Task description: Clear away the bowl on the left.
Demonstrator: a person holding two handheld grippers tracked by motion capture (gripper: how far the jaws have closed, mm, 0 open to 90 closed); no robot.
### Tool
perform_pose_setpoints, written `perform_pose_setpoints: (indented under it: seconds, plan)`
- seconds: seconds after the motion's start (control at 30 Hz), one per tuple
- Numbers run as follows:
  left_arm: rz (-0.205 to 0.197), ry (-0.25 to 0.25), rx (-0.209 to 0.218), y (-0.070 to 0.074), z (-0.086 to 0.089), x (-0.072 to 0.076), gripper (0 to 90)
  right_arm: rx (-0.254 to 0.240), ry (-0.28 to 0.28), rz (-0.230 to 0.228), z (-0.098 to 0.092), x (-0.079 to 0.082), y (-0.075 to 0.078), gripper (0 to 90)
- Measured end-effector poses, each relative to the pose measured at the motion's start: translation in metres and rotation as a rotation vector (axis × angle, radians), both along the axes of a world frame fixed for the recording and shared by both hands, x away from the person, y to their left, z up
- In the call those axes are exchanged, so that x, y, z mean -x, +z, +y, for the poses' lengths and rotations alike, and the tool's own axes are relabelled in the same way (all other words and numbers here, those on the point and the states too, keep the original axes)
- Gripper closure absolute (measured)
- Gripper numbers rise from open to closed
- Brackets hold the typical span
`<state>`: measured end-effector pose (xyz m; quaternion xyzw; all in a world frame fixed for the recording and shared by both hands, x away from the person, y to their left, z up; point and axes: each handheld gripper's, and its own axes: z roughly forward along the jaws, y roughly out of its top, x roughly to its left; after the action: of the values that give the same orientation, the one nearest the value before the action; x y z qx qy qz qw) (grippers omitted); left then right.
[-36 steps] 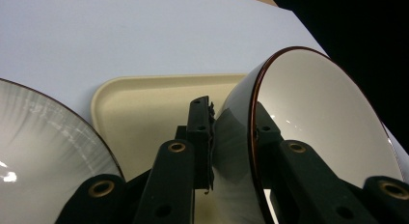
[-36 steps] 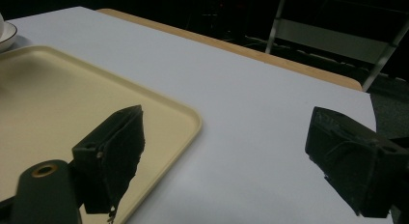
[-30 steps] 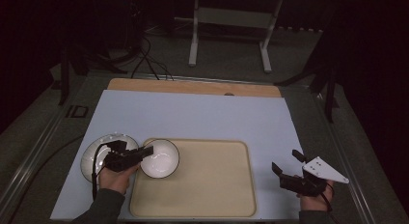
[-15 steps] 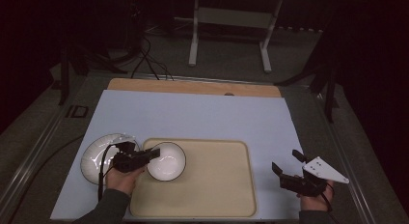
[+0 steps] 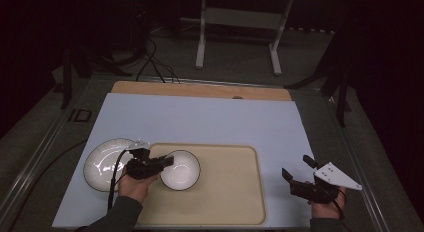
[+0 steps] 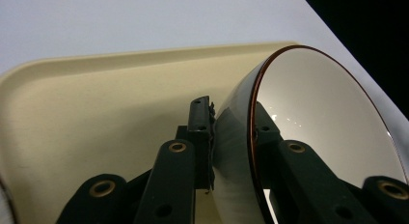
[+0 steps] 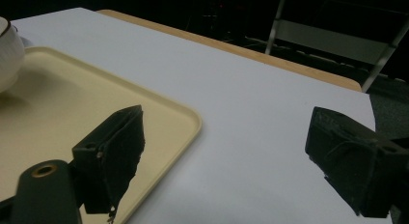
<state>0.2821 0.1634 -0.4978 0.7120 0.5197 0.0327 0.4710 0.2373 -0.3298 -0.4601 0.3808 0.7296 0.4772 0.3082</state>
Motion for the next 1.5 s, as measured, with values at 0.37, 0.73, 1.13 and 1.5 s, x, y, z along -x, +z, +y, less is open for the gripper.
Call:
perform_pose_setpoints:
  seconds: [0.37,0.73,1.13,1.5]
  plan:
    - [0.014,-0.025,-0.027,-0.006,-0.014,-0.003,77.5,-0.003,-0.001,0.0,-0.001,0.001,0.0,13.5]
    - [0.027,-0.022,-0.048,-0.014,-0.02,-0.009,77.5,-0.004,-0.001,-0.002,-0.001,0.001,0.0,13.5]
    - [0.04,-0.028,-0.048,-0.021,-0.026,-0.012,78.4,-0.006,-0.001,-0.001,-0.001,0.001,0.0,13.5]
    - [0.025,-0.032,-0.09,-0.024,-0.032,-0.012,78.7,-0.005,-0.001,-0.001,-0.001,0.001,0.0,13.5]
